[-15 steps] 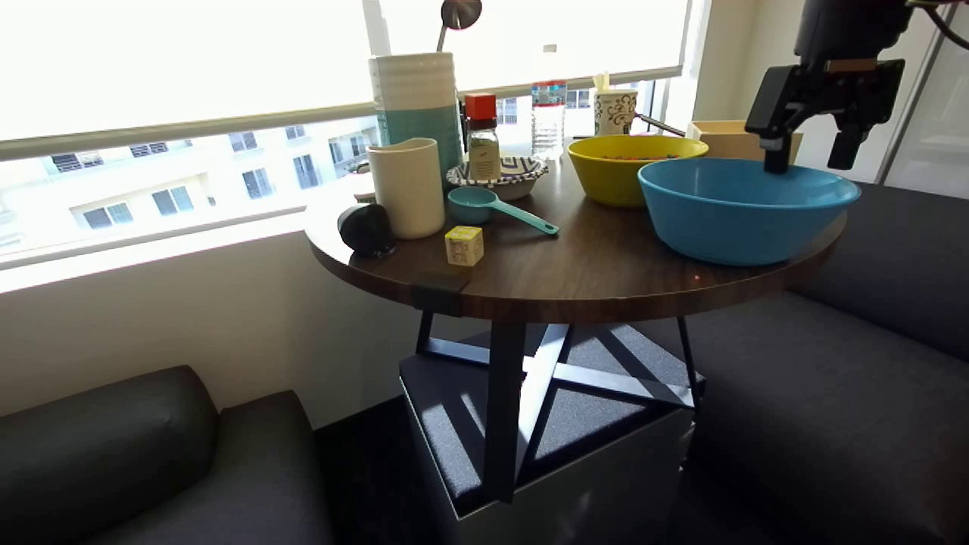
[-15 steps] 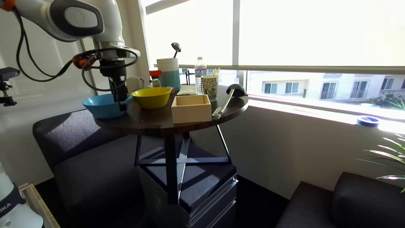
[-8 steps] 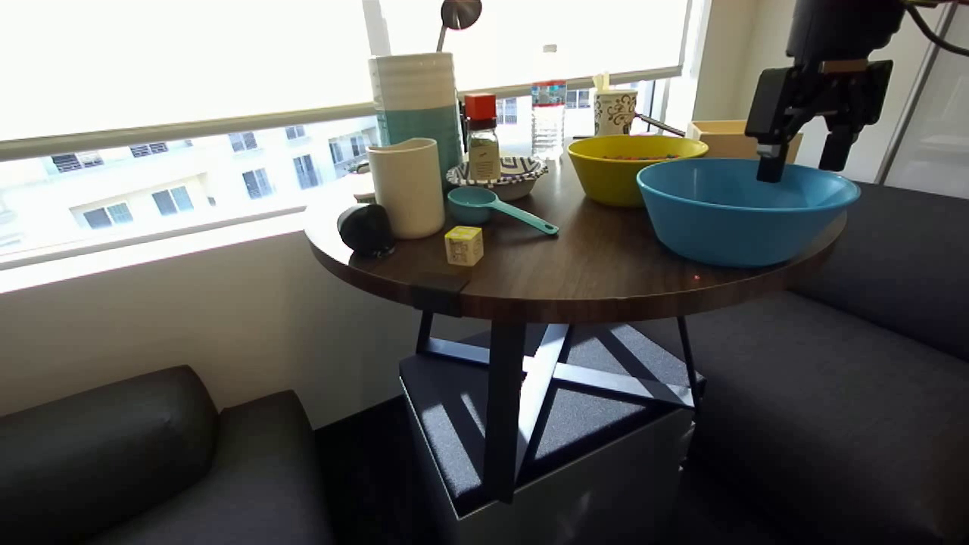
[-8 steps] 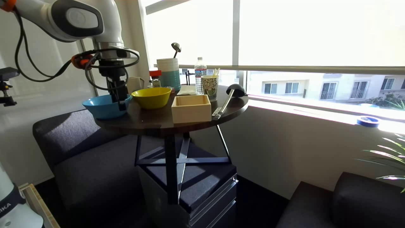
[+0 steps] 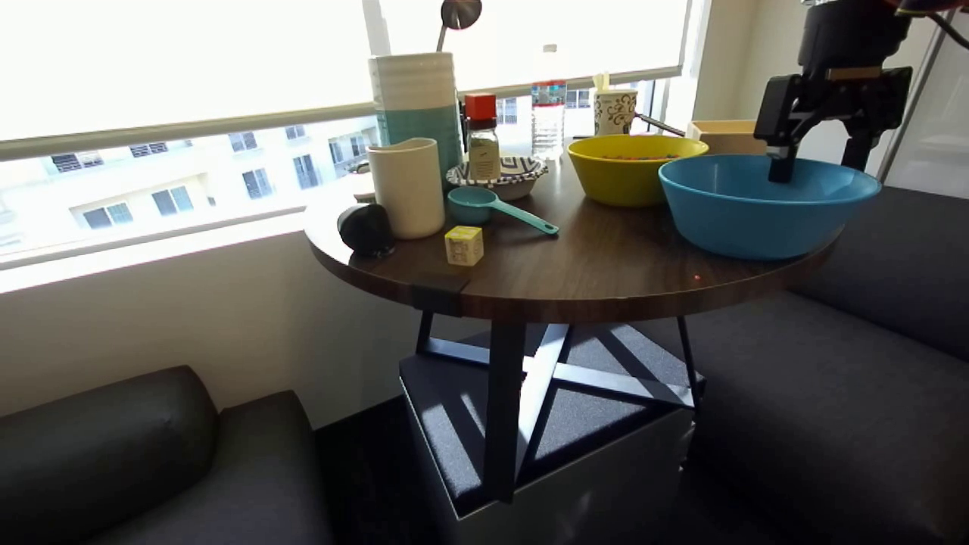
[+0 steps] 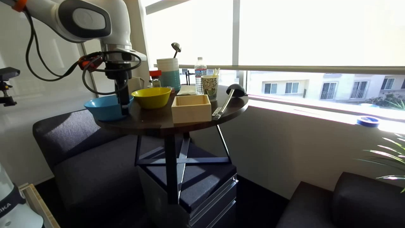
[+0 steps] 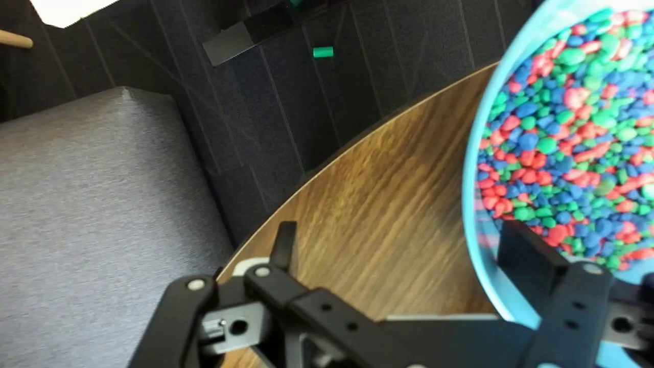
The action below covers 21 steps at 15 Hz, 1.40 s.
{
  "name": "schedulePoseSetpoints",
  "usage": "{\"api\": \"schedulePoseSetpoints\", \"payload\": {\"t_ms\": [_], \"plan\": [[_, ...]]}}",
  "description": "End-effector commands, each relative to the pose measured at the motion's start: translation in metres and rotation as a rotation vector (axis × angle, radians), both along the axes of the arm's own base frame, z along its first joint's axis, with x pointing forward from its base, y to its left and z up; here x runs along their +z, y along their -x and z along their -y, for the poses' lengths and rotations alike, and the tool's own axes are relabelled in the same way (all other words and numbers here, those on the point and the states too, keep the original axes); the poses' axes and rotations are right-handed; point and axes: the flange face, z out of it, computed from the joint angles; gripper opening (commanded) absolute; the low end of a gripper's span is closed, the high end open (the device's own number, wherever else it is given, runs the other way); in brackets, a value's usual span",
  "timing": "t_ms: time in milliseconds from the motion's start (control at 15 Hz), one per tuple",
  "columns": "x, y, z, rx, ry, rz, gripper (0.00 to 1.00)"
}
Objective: Switch the positions of the blue bowl and yellow bowl
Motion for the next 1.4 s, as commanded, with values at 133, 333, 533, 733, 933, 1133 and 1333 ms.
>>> {"api": "schedulePoseSetpoints", "payload": {"t_ms": [133,333,533,733,933,1133,1333], "plan": [[0.010,-0.004,0.026,-0.142,0.067,-0.005,1.00],[0.005,-0.006,0.034,-0.175,0.080,-0.013,1.00],[0.006,-0.008,0.039,-0.208,0.091,0.002,1.00],[0.004,-0.010,0.041,-0.234,0.109,0.009,1.00],[0.006,-0.008,0.045,-0.274,0.138,0.013,1.00],[0.007,-0.008,0.047,-0.301,0.150,0.038,1.00],[0.011,-0.010,0.043,-0.298,0.169,0.068,1.00]]}}
